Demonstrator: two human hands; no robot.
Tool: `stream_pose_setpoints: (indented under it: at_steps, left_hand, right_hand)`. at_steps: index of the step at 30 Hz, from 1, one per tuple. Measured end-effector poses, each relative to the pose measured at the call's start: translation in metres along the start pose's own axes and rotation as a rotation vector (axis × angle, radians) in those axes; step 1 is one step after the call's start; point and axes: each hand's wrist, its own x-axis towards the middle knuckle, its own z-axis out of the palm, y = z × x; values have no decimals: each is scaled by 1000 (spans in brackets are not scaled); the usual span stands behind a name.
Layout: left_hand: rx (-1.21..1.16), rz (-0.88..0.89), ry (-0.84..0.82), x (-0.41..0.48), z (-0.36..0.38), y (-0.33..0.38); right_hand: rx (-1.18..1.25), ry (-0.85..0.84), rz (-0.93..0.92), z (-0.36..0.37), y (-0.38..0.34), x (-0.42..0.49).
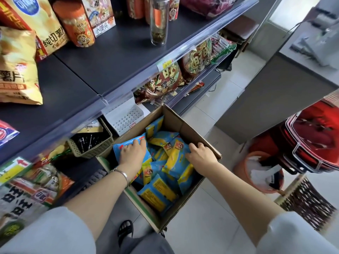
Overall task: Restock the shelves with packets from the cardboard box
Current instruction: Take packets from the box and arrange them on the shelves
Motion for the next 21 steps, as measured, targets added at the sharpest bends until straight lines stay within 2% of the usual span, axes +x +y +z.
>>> stream_pose_setpoints:
  at_steps: [3,7,10,14,21]
  left_hand:
    - [-90,14,-16,-1,-1,-6]
    - [-250,54,22,1,-8,-21]
    - [-292,65,31,3,-21,-31]
    - [-308,39,36,-2,-30,-36]
    - [-283,42,20,-10,-27,-40]
  right_hand:
    - [19,-79,-44,-10,2,3]
    - [267,-160,-74,-26,-5,14]
    - [520,-37,-63,-39,-18,26]
    - [643,192,52,-42,-40,40]
    - [765,323,314,-41,-49,49]
